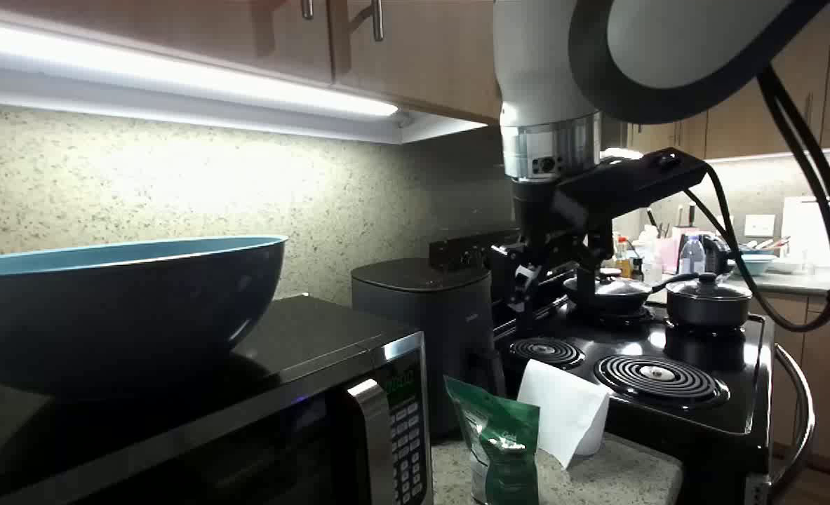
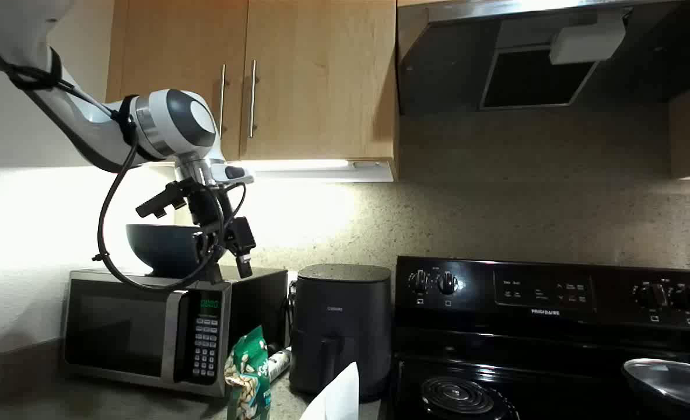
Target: Pick up the wipe and clean the left part of the stove
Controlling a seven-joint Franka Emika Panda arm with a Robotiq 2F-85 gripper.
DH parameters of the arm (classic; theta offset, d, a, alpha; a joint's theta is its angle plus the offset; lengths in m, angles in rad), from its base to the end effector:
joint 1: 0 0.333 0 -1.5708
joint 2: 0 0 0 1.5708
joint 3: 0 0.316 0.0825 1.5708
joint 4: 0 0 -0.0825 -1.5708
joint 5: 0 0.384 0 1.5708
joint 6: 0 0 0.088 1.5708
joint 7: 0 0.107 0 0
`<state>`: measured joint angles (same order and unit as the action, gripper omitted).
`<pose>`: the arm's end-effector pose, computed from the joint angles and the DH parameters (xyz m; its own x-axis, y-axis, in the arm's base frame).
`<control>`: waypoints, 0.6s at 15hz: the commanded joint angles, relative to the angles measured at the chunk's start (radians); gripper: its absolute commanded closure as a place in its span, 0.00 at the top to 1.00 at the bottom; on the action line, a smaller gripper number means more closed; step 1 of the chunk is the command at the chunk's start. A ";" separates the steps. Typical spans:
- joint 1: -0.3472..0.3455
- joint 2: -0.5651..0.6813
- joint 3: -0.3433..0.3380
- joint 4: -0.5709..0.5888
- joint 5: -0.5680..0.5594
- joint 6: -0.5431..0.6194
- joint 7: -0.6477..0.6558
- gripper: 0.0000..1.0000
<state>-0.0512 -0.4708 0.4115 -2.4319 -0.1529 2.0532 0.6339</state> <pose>0.3928 0.1477 0.4693 0.9534 -0.2079 0.2186 -0.2576 -0.9382 0.2313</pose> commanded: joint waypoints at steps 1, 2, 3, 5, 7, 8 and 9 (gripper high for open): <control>0.042 0.009 -0.037 0.002 -0.021 -0.005 0.017 1.00; 0.042 0.009 -0.037 0.002 -0.021 -0.005 0.017 1.00; 0.042 0.009 -0.037 0.002 -0.021 -0.005 0.017 1.00; 0.042 0.009 -0.037 0.002 -0.021 -0.005 0.017 1.00; 0.042 0.009 -0.037 0.002 -0.021 -0.005 0.017 1.00; 0.041 0.016 -0.043 0.004 -0.021 -0.009 0.016 1.00; 0.047 0.022 -0.058 0.002 -0.018 -0.011 0.002 1.00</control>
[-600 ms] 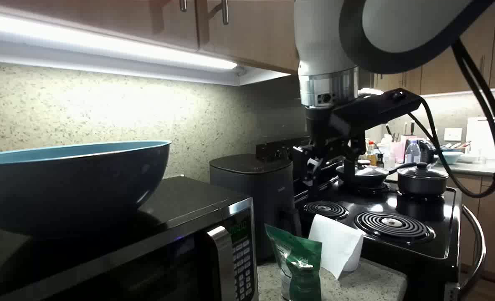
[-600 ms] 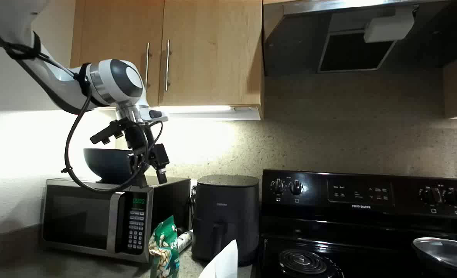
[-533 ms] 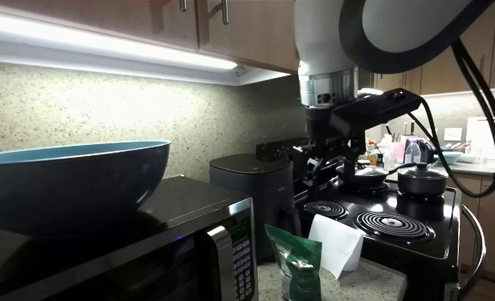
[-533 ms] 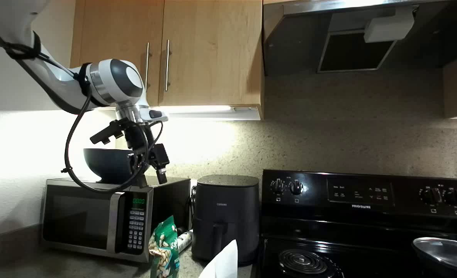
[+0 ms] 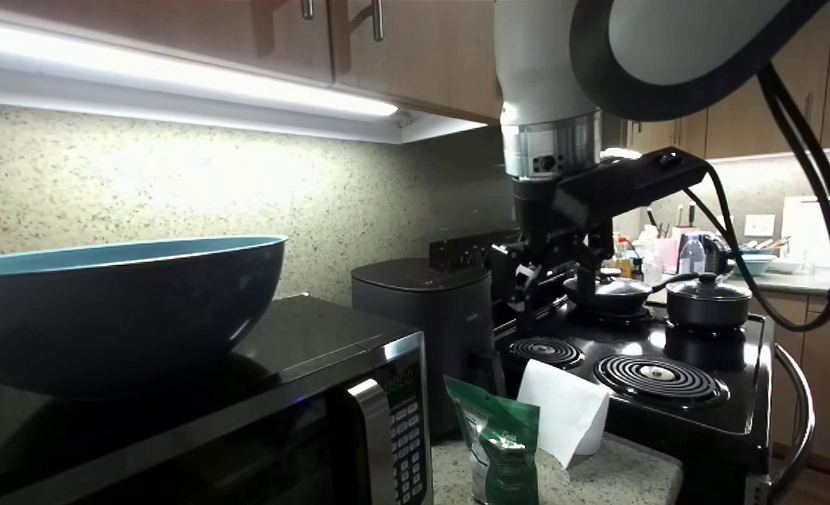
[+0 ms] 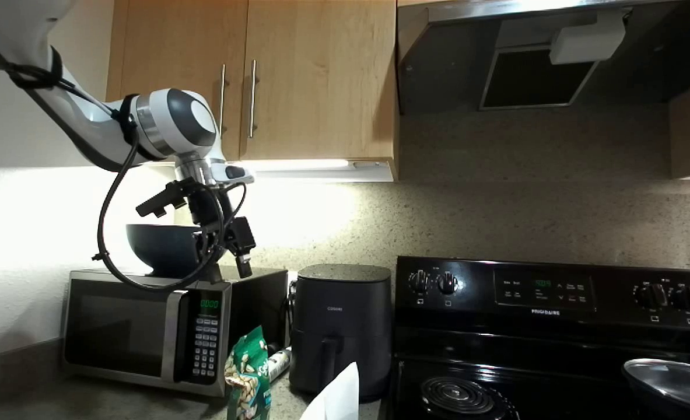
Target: Pick up the wipe and clean the left part of the stove
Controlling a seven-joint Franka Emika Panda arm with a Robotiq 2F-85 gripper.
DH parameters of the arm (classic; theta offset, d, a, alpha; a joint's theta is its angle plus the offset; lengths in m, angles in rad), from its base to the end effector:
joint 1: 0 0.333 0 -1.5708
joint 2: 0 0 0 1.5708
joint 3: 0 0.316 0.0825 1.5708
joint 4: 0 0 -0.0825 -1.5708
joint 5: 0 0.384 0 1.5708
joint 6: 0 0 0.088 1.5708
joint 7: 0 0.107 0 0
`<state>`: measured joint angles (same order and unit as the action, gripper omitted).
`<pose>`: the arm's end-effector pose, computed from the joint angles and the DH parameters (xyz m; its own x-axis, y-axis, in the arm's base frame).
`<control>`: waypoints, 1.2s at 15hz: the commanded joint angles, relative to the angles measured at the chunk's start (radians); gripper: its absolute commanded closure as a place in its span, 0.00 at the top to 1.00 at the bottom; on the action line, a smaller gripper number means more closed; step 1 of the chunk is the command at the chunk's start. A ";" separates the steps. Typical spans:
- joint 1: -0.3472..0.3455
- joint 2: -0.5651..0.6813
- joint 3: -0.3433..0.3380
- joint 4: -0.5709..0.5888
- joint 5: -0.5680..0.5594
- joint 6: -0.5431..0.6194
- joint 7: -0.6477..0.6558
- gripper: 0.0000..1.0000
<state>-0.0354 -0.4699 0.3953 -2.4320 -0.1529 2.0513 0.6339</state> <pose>0.3925 0.1471 0.4699 0.9541 -0.2086 0.2149 -0.2564 -0.9399 0.2256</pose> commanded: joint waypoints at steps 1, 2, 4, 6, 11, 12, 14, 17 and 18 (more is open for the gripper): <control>0.034 0.033 -0.064 -0.001 -0.011 -0.013 -0.023 1.00; 0.038 0.038 -0.087 -0.010 -0.003 -0.020 -0.046 1.00; 0.042 0.044 -0.131 -0.034 0.000 -0.038 -0.102 1.00; 0.029 0.052 -0.169 -0.061 -0.006 -0.051 -0.128 1.00; 0.016 0.061 -0.221 -0.094 -0.001 -0.055 -0.095 1.00; 0.010 0.061 -0.231 -0.105 0.000 -0.056 -0.095 1.00; 0.007 0.061 -0.237 -0.112 0.000 -0.056 -0.095 1.00; 0.003 0.105 -0.248 -0.093 0.007 -0.052 -0.114 1.00; 0.002 0.127 -0.259 -0.087 0.013 -0.046 -0.134 1.00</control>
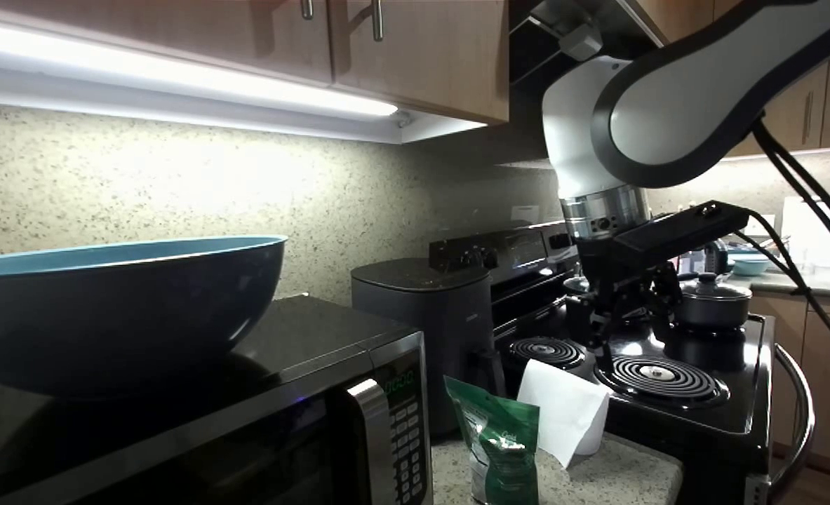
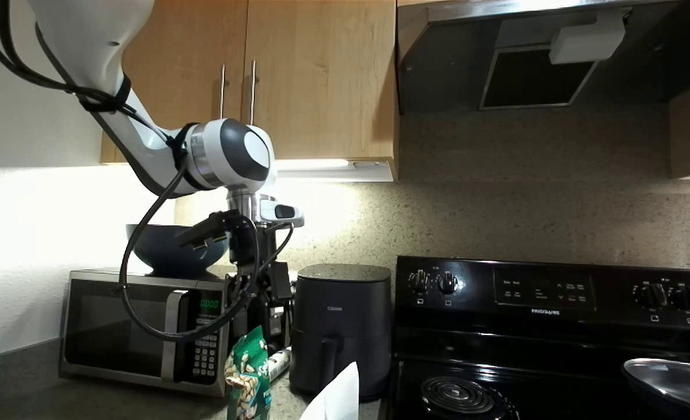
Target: Pick up the wipe and clean the left part of the stove
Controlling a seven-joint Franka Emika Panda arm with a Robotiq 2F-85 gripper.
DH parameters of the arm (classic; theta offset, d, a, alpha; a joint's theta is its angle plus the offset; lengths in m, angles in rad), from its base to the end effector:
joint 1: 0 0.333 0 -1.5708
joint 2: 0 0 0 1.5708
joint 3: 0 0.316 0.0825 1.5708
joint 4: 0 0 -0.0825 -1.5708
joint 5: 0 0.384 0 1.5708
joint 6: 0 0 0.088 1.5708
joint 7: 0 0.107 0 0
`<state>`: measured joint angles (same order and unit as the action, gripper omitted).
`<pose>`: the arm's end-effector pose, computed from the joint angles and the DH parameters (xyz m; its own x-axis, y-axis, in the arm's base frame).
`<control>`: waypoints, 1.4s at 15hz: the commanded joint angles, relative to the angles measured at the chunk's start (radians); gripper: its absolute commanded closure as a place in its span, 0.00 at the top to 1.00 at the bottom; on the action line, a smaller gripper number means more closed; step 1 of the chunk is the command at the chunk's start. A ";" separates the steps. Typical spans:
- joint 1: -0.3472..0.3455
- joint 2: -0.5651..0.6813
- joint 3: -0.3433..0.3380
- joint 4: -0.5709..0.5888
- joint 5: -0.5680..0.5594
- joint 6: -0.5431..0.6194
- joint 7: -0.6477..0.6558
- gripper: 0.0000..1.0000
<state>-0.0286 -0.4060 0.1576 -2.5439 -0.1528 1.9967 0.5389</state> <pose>0.3899 0.0404 0.4002 0.9362 -0.3499 -0.0342 -0.3321 -0.9120 0.2407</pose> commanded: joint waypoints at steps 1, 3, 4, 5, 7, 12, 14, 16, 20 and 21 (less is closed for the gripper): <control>-0.016 0.109 -0.037 0.038 0.011 0.022 -0.049 1.00; -0.025 0.179 -0.066 0.057 0.006 0.049 -0.071 1.00; -0.027 0.214 -0.079 0.069 0.002 0.062 -0.087 1.00; -0.029 0.257 -0.091 0.087 -0.010 0.082 -0.102 1.00; -0.029 0.323 -0.111 0.120 -0.023 0.103 -0.121 1.00; -0.011 0.371 -0.144 0.149 -0.004 0.099 -0.096 1.00; -0.010 0.390 -0.149 0.164 -0.004 0.099 -0.097 1.00; -0.009 0.391 -0.148 0.165 -0.004 0.099 -0.097 1.00; -0.012 0.469 -0.158 0.209 -0.039 0.179 -0.096 1.00; -0.011 0.495 -0.163 0.231 -0.035 0.194 -0.106 1.00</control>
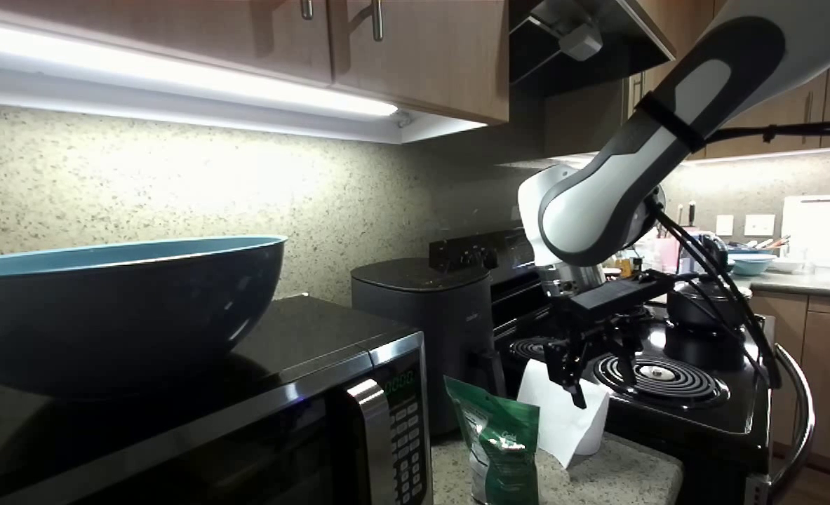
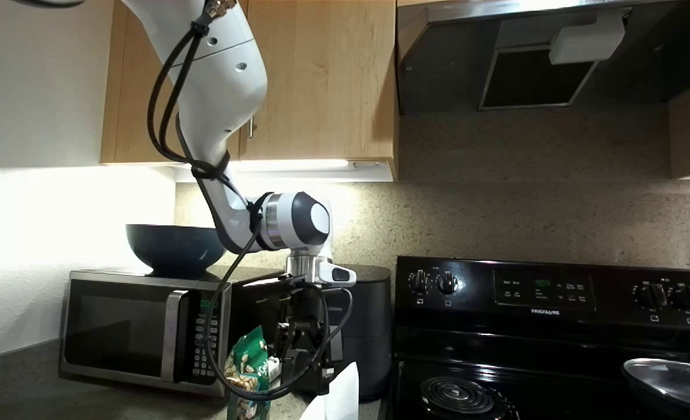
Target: Pick up the wipe and clean the left part of the stove
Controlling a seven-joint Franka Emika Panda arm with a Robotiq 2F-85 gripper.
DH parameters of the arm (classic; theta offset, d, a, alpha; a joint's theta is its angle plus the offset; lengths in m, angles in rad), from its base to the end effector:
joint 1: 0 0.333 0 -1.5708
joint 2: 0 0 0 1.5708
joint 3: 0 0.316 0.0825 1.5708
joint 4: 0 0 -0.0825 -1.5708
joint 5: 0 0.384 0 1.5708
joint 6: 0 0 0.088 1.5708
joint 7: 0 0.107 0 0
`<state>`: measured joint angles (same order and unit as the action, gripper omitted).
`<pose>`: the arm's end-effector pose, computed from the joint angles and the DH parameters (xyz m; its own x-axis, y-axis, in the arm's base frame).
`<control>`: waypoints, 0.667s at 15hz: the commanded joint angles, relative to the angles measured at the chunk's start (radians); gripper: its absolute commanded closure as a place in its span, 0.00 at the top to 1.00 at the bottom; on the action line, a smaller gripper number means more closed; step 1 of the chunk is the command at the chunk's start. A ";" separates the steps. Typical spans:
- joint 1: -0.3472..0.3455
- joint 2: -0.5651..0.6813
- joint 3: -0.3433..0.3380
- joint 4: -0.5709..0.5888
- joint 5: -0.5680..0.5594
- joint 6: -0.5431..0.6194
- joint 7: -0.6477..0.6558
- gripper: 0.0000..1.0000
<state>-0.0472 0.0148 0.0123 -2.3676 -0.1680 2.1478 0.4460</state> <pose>0.4719 -0.0234 0.3019 0.9122 -0.3750 -0.1649 -0.3399 -0.9176 0.2062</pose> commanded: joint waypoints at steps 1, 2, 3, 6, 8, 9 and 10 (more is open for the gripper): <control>0.009 0.098 -0.022 0.076 -0.019 0.054 -0.015 1.00; 0.012 0.123 -0.027 0.101 -0.033 0.064 -0.006 1.00; 0.015 0.144 -0.033 0.121 -0.041 0.068 -0.005 1.00; 0.027 0.208 -0.058 0.192 -0.094 0.074 0.014 0.77; 0.031 0.251 -0.074 0.232 -0.089 0.066 0.002 0.68; 0.032 0.270 -0.080 0.248 -0.085 0.063 -0.003 0.62; 0.030 0.293 -0.084 0.265 -0.070 0.056 -0.015 0.53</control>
<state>-0.0301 0.2444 -0.0472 -2.1543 -0.2380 2.2100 0.4453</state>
